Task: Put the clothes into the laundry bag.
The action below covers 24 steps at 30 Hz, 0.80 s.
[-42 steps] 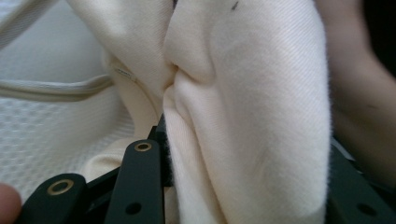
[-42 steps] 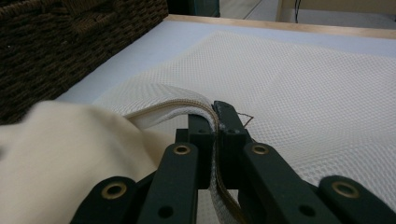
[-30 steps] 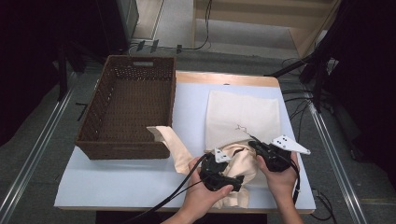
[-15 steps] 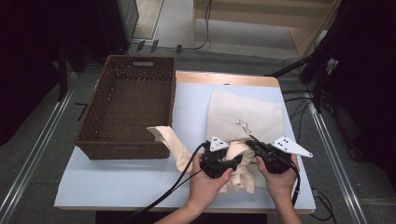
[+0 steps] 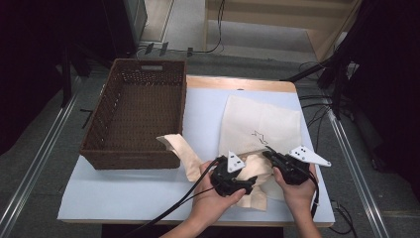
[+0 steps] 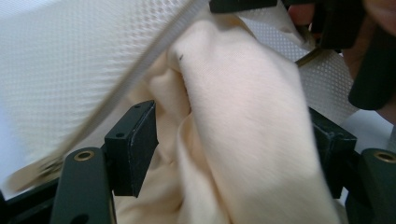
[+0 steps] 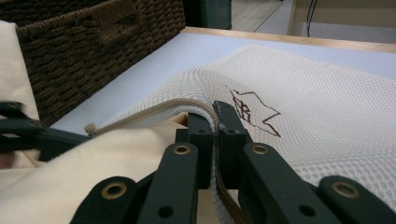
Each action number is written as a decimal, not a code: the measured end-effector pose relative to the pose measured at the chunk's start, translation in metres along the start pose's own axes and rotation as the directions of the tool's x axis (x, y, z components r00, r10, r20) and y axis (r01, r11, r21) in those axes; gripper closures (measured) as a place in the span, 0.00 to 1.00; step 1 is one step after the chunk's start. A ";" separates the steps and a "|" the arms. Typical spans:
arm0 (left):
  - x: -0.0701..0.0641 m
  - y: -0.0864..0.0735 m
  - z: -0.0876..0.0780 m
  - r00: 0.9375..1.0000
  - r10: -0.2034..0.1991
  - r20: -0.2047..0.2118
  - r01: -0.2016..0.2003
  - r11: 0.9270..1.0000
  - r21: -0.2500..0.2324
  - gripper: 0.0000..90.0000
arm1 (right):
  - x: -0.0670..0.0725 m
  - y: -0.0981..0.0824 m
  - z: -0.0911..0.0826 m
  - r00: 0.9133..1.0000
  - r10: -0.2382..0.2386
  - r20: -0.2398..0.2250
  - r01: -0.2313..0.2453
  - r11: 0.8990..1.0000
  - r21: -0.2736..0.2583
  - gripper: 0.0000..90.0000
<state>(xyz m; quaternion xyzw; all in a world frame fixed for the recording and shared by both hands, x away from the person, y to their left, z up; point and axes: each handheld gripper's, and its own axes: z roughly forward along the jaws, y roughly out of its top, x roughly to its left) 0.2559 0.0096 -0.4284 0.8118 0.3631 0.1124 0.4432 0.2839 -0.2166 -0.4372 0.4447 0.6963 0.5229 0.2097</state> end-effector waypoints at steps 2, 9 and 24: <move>0.004 -0.003 -0.018 1.000 -0.014 -0.003 0.014 1.000 -0.026 0.33 | 0.000 -0.001 0.001 1.000 -0.002 0.002 0.002 1.000 0.006 0.98; 0.024 -0.018 -0.083 0.989 -0.028 -0.144 0.004 0.987 -0.163 0.37 | -0.002 -0.003 0.003 1.000 0.007 0.011 -0.007 1.000 0.013 0.98; 0.073 -0.078 -0.053 0.981 -0.163 -0.103 0.171 0.982 0.075 1.00 | -0.002 -0.007 0.007 1.000 -0.004 0.015 0.004 1.000 0.027 0.98</move>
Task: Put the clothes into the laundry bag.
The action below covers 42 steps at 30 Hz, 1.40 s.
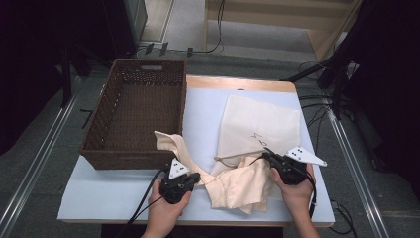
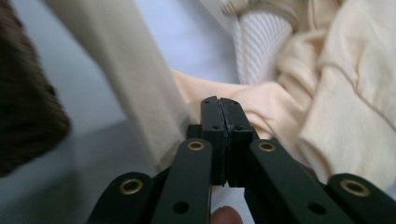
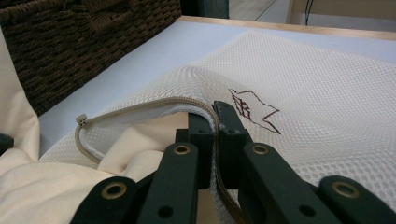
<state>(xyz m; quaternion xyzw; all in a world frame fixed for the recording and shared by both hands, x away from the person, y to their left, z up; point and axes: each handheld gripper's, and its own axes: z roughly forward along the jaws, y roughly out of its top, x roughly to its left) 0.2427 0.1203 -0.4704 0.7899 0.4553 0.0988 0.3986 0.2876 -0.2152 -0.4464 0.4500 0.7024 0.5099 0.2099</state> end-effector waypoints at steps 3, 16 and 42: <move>-0.004 -0.003 0.001 1.000 0.019 -0.006 -0.019 1.000 0.003 1.00 | -0.001 0.000 0.000 1.000 0.002 -0.001 -0.002 1.000 0.001 0.98; 0.003 -0.011 -0.041 0.999 0.014 0.032 -0.010 0.992 -0.122 0.63 | -0.001 0.000 0.002 1.000 0.004 0.000 -0.004 1.000 0.004 0.98; -0.100 0.082 0.079 0.948 0.142 0.285 -0.149 0.989 0.001 0.18 | 0.003 0.003 -0.001 0.999 0.013 -0.038 -0.013 1.000 -0.007 0.98</move>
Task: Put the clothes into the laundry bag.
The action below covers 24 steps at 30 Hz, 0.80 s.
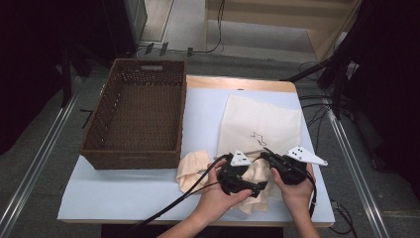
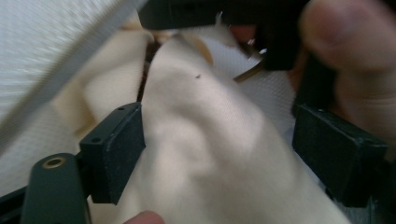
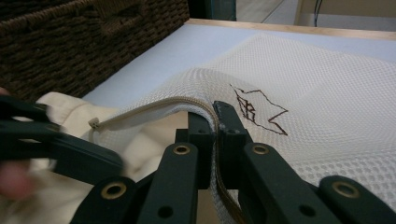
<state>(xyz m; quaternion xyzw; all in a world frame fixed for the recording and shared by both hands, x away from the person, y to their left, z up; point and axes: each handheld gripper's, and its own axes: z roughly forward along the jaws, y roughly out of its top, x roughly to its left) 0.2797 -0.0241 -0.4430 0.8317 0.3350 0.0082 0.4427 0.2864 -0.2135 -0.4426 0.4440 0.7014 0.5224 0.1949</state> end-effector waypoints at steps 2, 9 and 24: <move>0.003 -0.001 0.011 1.000 -0.014 -0.022 0.015 0.999 0.028 0.18 | 0.001 0.001 -0.001 1.000 -0.001 -0.012 0.001 1.000 -0.002 0.98; 0.004 -0.008 0.029 0.992 0.046 -0.120 -0.033 0.993 0.113 0.39 | 0.005 0.004 -0.002 0.999 -0.001 -0.034 0.000 1.000 -0.010 0.98; 0.018 0.007 -0.006 0.984 -0.109 -0.138 0.094 0.989 -0.110 0.78 | 0.019 0.014 -0.011 0.997 -0.030 -0.068 0.026 0.998 -0.054 0.98</move>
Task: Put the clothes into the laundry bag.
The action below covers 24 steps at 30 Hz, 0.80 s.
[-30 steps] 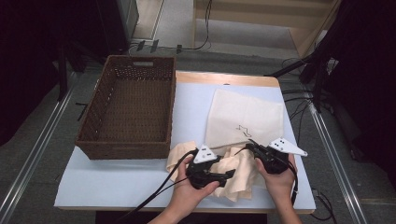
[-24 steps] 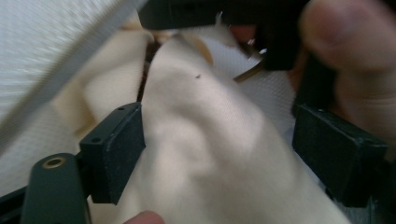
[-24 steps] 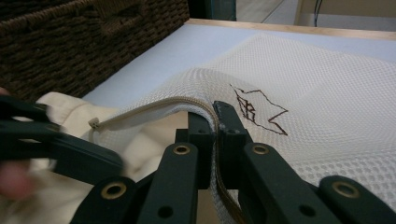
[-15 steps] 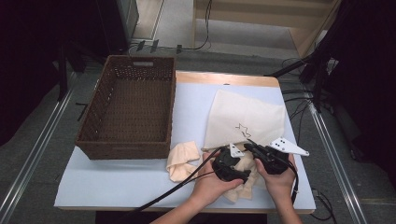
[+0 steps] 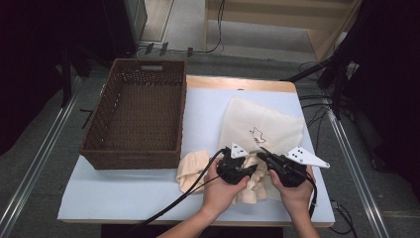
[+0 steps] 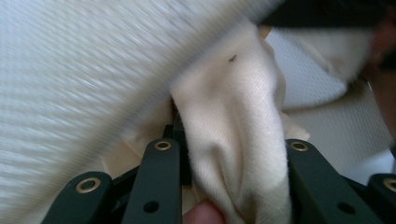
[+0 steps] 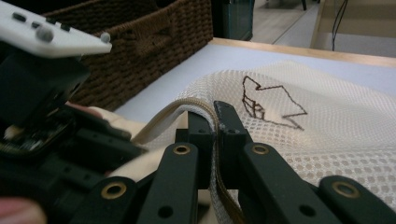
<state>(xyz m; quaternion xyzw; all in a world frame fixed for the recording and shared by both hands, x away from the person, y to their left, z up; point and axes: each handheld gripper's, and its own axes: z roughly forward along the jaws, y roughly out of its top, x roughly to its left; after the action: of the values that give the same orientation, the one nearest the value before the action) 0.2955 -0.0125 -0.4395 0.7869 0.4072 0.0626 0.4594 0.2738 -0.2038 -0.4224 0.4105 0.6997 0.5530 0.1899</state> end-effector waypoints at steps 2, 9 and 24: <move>0.003 0.004 -0.003 0.999 -0.028 -0.019 0.027 0.999 -0.040 0.78 | 0.002 0.003 -0.003 1.000 -0.001 -0.010 0.001 1.000 -0.014 0.98; 0.016 0.001 0.024 0.998 -0.059 -0.023 0.061 0.997 0.055 0.57 | 0.004 0.003 0.000 1.000 -0.023 -0.006 0.023 1.000 0.007 0.98; 0.009 -0.015 0.007 0.997 0.066 0.025 -0.070 0.982 0.175 0.30 | 0.001 -0.002 0.005 0.999 -0.014 0.036 0.013 1.000 0.014 0.98</move>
<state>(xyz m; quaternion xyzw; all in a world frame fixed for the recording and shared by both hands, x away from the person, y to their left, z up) 0.2960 -0.0070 -0.4578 0.8385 0.3795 0.0344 0.3895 0.2759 -0.1995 -0.4257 0.4169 0.7026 0.5396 0.2035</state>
